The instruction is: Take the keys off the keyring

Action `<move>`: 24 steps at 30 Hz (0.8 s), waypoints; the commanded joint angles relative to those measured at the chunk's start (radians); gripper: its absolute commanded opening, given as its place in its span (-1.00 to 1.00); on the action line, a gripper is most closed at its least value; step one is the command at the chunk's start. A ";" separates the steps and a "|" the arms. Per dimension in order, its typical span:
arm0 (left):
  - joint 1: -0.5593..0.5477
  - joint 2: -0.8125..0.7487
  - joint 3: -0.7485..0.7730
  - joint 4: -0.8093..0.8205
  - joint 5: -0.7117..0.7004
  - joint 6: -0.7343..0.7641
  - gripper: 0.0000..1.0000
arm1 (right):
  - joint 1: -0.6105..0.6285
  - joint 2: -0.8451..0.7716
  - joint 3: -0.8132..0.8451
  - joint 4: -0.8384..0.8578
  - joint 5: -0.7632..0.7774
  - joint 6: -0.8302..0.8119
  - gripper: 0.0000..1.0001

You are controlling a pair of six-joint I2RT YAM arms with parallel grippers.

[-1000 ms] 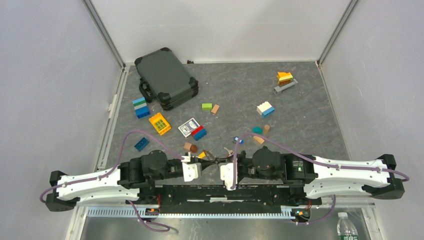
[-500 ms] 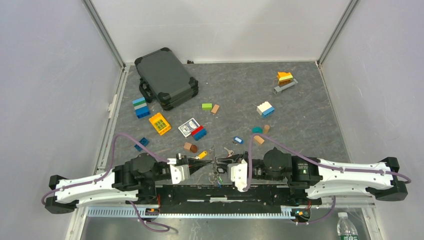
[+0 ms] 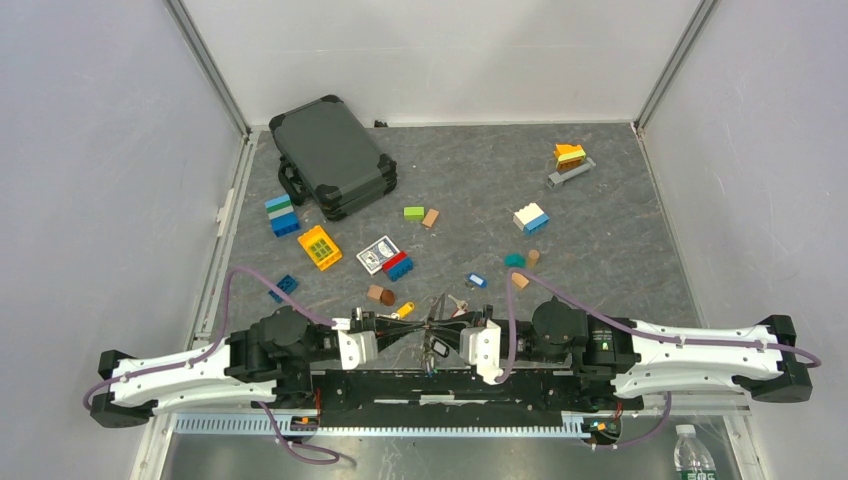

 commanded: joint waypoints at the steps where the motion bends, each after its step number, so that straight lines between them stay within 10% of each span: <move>1: -0.002 -0.012 -0.001 0.092 0.020 -0.017 -0.95 | 0.003 -0.014 -0.009 0.060 -0.006 0.013 -0.66; 24: -0.003 -0.035 -0.015 0.126 0.044 -0.024 -0.95 | 0.003 -0.018 -0.039 0.091 0.009 0.007 -0.94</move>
